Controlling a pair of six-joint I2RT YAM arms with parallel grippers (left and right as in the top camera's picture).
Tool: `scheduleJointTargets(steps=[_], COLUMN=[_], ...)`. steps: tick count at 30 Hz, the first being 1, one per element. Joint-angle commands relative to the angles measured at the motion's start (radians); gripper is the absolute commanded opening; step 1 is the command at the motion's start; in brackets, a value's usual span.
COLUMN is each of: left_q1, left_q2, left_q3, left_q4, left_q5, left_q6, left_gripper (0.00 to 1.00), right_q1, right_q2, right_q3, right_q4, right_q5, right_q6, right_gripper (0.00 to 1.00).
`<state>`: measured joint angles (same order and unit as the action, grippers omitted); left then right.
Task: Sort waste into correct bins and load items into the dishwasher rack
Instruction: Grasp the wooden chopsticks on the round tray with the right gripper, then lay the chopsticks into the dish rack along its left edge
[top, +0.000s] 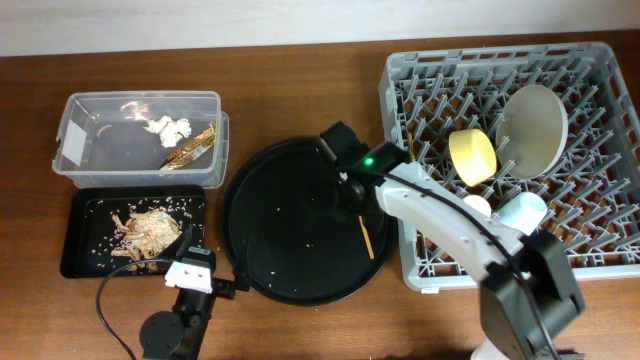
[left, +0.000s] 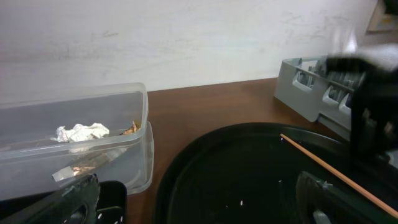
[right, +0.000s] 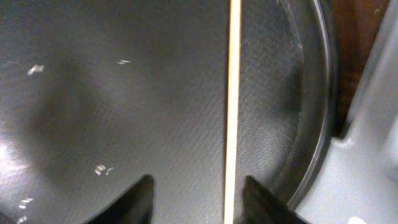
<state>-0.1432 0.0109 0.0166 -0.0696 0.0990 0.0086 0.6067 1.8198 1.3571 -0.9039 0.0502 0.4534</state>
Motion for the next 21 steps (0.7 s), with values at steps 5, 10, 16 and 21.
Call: scheduleJointTargets(steps=[5, 10, 16, 21], left_q1=[0.005, 0.005, 0.005, 0.005], left_q2=[-0.006, -0.006, -0.006, -0.006], left_q3=[-0.008, -0.008, -0.008, -0.008], left_q4=[0.002, 0.002, 0.002, 0.002], left_q5=[0.007, 0.006, 0.007, 0.006], left_q6=[0.019, 0.019, 0.019, 0.019], left_gripper=[1.0, 0.99, 0.99, 0.99], right_q1=[-0.012, -0.013, -0.048, -0.219], right_q2=[0.116, 0.105, -0.172, -0.241], right_q3=[-0.146, -0.16, 0.098, 0.111], right_q4=[0.056, 0.032, -0.162, -0.163], right_q5=[0.006, -0.073, 0.073, 0.258], right_q6=[0.053, 0.015, -0.031, -0.084], right_gripper=[0.22, 0.04, 0.04, 0.04])
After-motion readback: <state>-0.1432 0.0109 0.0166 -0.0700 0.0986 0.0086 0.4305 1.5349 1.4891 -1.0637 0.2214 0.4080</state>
